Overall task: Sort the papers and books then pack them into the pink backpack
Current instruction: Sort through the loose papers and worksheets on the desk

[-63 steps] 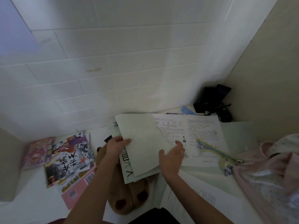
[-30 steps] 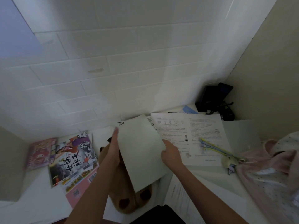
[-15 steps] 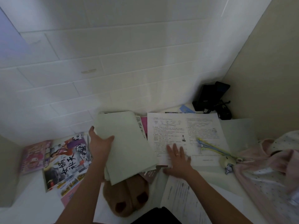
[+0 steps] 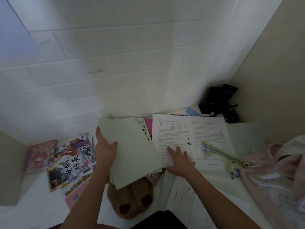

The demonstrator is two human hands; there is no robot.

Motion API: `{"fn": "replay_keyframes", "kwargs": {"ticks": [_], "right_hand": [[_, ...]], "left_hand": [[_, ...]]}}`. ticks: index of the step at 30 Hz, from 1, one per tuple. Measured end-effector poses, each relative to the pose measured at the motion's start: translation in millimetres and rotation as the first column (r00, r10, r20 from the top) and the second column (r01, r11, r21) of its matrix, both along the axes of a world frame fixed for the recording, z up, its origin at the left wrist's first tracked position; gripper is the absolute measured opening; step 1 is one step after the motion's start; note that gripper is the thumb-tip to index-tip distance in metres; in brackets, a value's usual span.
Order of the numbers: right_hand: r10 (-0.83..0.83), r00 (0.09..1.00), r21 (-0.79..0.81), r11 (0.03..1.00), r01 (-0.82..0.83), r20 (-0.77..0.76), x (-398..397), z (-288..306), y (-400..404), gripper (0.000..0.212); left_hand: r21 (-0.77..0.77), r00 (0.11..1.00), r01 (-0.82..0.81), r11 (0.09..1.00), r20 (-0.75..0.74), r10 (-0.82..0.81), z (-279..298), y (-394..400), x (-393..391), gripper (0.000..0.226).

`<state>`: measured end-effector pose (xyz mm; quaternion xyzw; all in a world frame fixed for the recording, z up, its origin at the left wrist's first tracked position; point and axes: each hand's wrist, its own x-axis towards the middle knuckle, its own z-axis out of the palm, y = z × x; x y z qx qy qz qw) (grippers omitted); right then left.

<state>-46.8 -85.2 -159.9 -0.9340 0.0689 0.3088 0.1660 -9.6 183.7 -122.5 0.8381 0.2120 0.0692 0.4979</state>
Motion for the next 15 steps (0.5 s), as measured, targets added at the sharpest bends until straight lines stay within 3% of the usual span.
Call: {"fn": "replay_keyframes", "kwargs": {"ticks": [6,15], "right_hand": [[0.014,1.0,-0.035,0.999,-0.014,0.011,-2.5,-3.8,1.1,0.105],[0.188,0.946,-0.289,0.951,-0.109,0.263,-10.0,-16.8,-22.5,0.064]], "left_hand": [[0.028,0.999,0.038,0.999,0.027,-0.039,-1.1,-2.2,-3.1,0.091],[0.047,0.998,0.039,0.998,0.04,-0.041,-2.9,-1.3,-4.3,0.092]]}}
